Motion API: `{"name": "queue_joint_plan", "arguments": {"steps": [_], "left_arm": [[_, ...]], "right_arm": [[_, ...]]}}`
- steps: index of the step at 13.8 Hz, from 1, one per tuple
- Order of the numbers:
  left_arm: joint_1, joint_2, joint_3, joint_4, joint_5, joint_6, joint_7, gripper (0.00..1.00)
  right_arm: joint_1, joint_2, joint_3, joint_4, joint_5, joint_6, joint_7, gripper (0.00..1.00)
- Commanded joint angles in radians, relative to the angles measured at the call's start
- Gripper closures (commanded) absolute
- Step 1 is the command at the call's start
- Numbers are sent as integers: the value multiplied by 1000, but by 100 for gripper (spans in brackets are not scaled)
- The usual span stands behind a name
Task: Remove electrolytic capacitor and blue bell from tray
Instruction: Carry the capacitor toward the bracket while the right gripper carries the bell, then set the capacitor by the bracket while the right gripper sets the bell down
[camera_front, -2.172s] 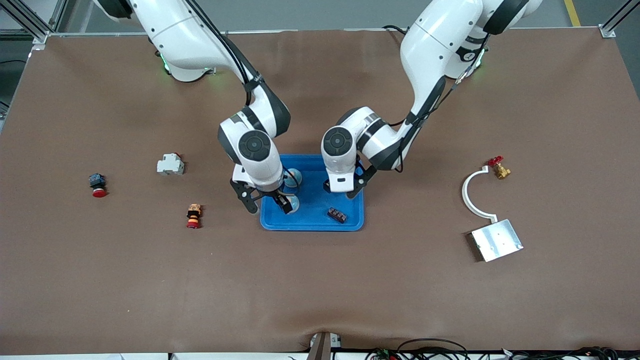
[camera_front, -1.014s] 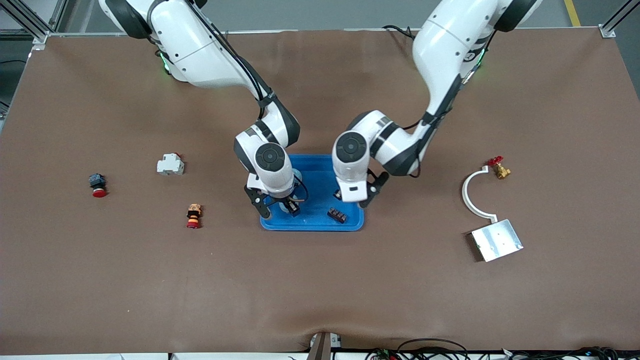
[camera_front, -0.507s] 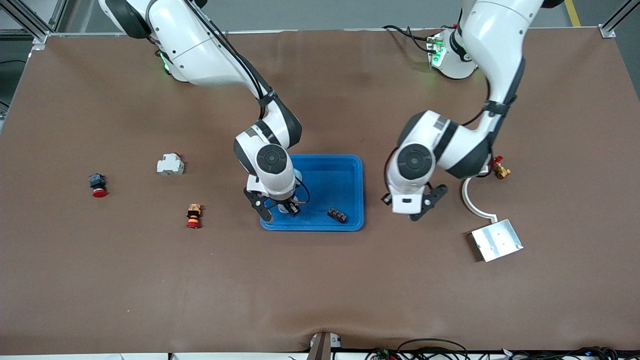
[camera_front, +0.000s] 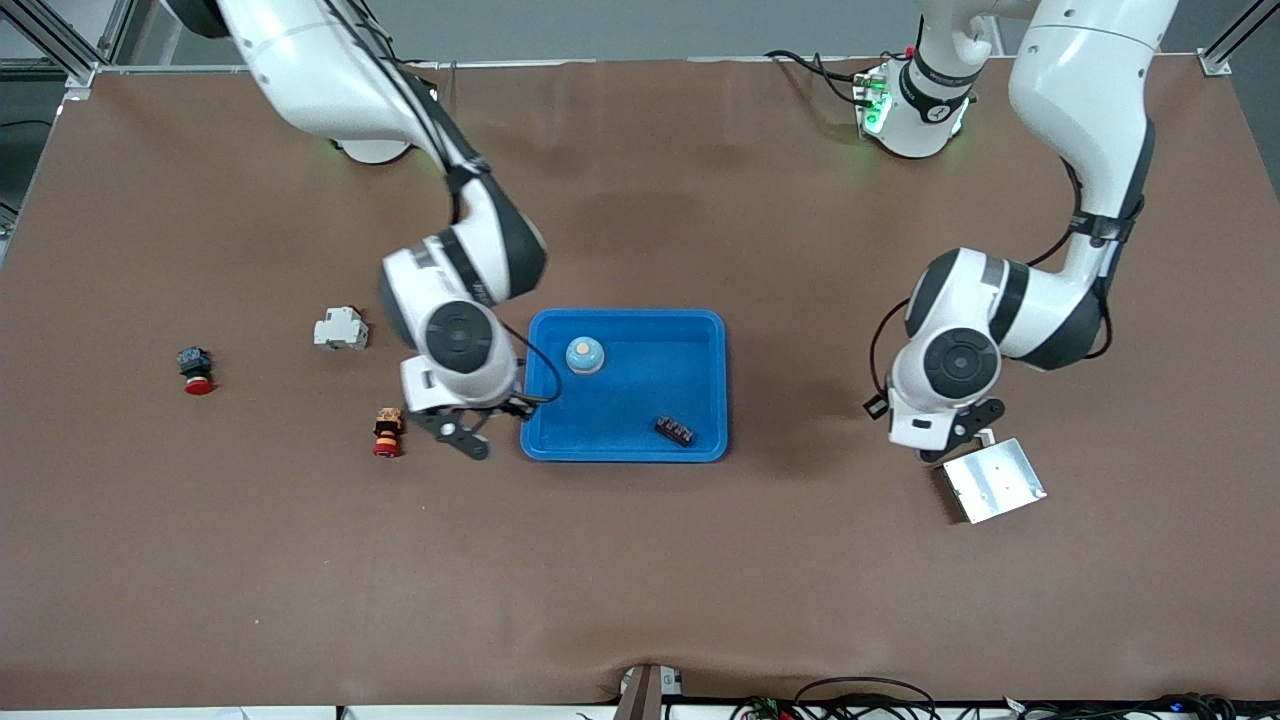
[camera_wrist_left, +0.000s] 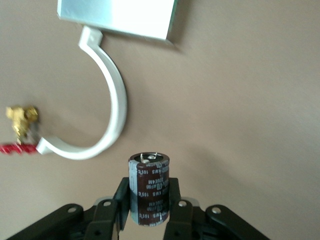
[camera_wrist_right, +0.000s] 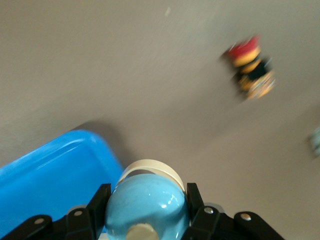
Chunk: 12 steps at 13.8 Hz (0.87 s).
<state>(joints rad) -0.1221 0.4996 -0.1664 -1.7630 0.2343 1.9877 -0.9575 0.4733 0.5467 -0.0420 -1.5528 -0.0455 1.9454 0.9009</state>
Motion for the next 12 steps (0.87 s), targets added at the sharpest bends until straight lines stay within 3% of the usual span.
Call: {"name": "queue_joint_plan", "arguments": {"steps": [1, 6, 9, 12], "left_arm": [[61, -38, -8, -47, 71, 0, 72, 100], [194, -30, -18, -105, 195, 68, 233, 100], [196, -23, -12, -191, 218, 158, 233, 100], [225, -30, -15, -259, 278, 195, 230, 100]], "right_arm": [[-138, -215, 20, -261, -1, 65, -272, 100], [-365, -365, 19, -551, 1, 286, -728, 100], [-493, -389, 19, -693, 1, 459, -966, 100], [-611, -386, 20, -763, 1, 538, -1150, 100]]}}
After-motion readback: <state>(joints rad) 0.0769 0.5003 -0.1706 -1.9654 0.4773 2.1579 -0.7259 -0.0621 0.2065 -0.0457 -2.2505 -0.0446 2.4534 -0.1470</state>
